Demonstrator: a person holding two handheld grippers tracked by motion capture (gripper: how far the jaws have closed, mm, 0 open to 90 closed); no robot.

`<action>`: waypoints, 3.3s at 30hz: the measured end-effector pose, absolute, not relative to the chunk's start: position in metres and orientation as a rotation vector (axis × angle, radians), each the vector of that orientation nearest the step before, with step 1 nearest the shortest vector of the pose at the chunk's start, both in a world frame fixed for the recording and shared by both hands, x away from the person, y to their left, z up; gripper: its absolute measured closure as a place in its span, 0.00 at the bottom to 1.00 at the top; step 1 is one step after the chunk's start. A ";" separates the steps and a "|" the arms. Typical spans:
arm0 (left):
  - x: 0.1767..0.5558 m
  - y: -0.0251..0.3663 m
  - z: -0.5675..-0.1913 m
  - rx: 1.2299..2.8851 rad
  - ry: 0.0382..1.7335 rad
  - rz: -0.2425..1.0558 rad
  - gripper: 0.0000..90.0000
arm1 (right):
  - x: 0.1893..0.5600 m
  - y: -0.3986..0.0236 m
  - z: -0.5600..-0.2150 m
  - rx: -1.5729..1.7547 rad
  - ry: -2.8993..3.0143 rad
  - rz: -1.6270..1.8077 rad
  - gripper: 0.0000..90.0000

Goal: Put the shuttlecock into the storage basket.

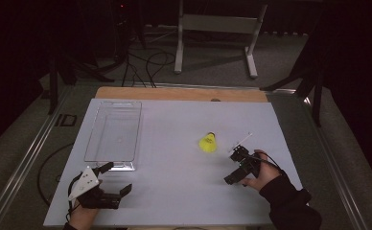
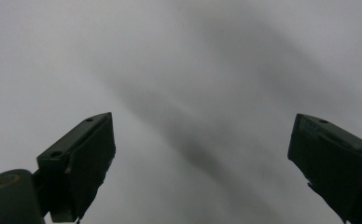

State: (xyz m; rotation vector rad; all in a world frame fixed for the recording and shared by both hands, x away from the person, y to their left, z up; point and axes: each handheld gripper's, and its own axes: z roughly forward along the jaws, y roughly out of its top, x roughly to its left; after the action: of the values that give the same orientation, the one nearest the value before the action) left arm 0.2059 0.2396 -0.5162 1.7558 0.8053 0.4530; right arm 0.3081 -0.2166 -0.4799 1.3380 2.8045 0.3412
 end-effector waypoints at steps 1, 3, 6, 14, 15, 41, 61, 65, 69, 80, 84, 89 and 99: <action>0.206 0.240 -0.516 1.756 0.805 0.452 0.00 | 0.312 -0.215 -0.481 1.347 2.795 0.344 0.09; 0.206 0.240 -0.516 1.757 0.805 0.453 0.00 | 0.313 -0.214 -0.481 1.346 2.795 0.342 0.09; 0.206 0.240 -0.516 1.758 0.804 0.453 0.00 | 0.319 -0.210 -0.482 1.352 2.785 0.343 0.08; 0.206 0.240 -0.517 1.757 0.804 0.448 0.00 | 0.341 -0.199 -0.480 1.377 2.743 0.357 0.09; 0.206 0.240 -0.517 1.757 0.804 0.448 0.00 | 0.341 -0.199 -0.480 1.377 2.743 0.357 0.09; 0.207 0.240 -0.517 1.758 0.801 0.440 0.00 | 0.387 -0.167 -0.482 1.423 2.701 0.410 0.19; 0.208 0.239 -0.518 1.762 0.798 0.428 0.00 | 0.411 -0.156 -0.501 1.519 2.617 0.346 0.47; 0.207 0.239 -0.518 1.764 0.794 0.428 0.00 | 0.413 -0.156 -0.503 1.538 2.604 0.320 0.55; 0.207 0.239 -0.518 1.765 0.794 0.428 0.00 | 0.414 -0.156 -0.506 1.553 2.595 0.292 0.67; 0.208 0.239 -0.518 1.767 0.795 0.430 0.00 | 0.417 -0.160 -0.507 1.575 2.617 0.263 0.95; 0.208 0.239 -0.518 1.767 0.795 0.430 0.00 | 0.417 -0.162 -0.505 1.568 2.620 0.264 0.99; 0.208 0.239 -0.518 1.769 0.795 0.429 0.00 | 0.416 -0.162 -0.501 1.536 2.638 0.264 1.00; 0.207 0.239 -0.518 1.770 0.795 0.432 0.00 | 0.414 -0.166 -0.482 1.406 2.728 0.308 1.00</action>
State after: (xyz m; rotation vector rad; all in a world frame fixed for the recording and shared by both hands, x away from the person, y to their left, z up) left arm 0.2074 0.2389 -0.5176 1.7697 0.7946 0.4316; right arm 0.4145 -0.1658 -0.4817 1.4059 2.7281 0.3078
